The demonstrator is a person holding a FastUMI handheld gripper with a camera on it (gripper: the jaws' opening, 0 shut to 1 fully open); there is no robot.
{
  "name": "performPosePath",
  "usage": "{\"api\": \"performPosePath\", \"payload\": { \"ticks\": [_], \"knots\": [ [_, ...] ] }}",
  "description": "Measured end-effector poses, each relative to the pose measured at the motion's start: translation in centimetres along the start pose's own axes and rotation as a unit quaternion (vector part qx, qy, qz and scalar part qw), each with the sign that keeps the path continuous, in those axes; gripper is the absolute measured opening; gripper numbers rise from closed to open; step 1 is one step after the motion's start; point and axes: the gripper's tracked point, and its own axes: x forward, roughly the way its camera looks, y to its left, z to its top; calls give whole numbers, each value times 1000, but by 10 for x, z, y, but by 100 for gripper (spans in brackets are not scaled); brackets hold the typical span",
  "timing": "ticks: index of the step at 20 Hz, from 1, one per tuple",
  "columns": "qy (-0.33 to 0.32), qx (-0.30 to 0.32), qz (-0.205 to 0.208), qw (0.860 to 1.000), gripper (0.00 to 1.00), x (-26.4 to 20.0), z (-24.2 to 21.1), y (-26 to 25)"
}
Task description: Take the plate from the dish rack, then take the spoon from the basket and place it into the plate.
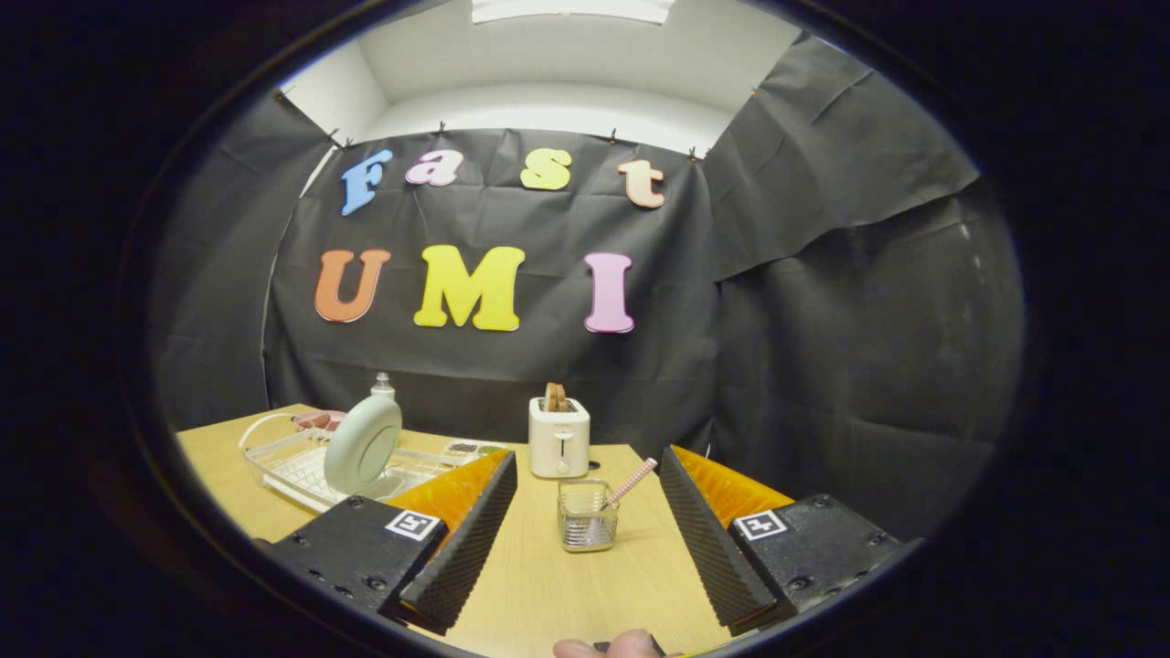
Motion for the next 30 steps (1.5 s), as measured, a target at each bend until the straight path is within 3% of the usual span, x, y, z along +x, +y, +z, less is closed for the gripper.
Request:
{"api": "performPosePath", "payload": {
  "ticks": [6,14,18,22,25,30],
  "knots": [
    [4,-12,25,1000,100,6,19,24],
    [79,-8,132,988,100,40,61,105],
    [168,22,180,969,100,72,72,151],
    [222,-9,194,955,100,106,81,194],
    [280,-12,213,936,100,125,69,231],
    [378,-1,200,904,100,162,26,272]
  ]
}}
